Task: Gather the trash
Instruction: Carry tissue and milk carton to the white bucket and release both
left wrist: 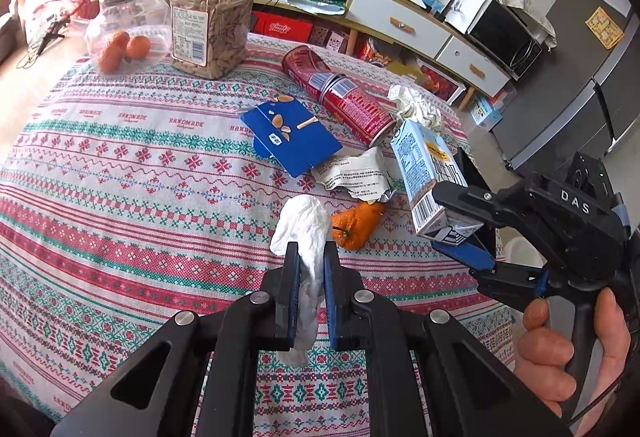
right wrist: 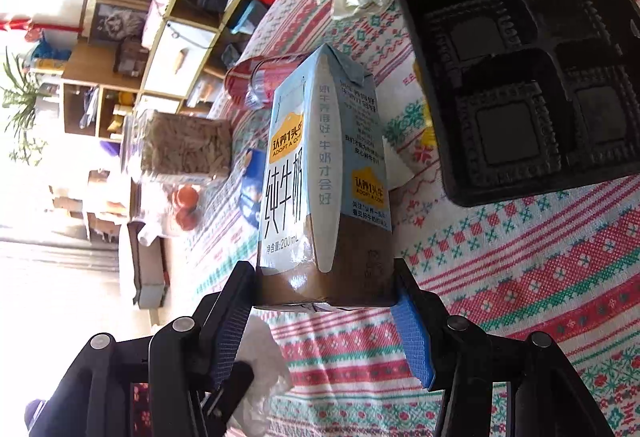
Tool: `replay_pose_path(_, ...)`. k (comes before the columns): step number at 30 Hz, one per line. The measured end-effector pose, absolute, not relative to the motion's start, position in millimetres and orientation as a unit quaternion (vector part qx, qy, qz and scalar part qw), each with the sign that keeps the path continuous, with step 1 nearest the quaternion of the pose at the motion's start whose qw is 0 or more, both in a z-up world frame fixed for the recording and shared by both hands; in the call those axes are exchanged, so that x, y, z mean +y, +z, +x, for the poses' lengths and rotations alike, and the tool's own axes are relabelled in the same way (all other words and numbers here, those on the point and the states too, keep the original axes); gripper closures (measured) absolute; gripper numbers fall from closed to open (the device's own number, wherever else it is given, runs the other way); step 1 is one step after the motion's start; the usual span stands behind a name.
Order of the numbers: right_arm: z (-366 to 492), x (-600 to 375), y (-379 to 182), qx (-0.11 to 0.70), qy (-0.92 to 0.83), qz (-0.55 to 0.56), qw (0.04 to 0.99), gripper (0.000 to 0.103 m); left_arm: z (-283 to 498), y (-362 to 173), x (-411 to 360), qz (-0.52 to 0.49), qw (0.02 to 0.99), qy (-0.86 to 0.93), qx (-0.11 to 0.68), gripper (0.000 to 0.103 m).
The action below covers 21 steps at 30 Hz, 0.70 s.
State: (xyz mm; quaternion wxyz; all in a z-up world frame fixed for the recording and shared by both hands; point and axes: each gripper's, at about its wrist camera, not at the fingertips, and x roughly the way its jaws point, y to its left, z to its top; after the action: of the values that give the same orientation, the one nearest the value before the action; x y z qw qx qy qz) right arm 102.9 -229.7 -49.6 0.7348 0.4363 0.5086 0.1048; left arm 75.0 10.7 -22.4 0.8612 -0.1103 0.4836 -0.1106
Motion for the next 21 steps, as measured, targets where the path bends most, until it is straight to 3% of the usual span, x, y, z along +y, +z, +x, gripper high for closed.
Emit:
replay_pose_path(12, 78.5, -230.6, 10.8, 0.467, 0.097, 0.241, 0.845, 0.044, 63.6, -3.0, 4.3, -0.1, 0.877, -0.127, 0.452, 0.092)
replay_pose_path(21, 45.0, -296.7, 38.5, 0.442, 0.054, 0.193, 0.875, 0.044, 59.9, -1.4, -19.5, -0.093, 0.876, -0.143, 0.45, 0.092)
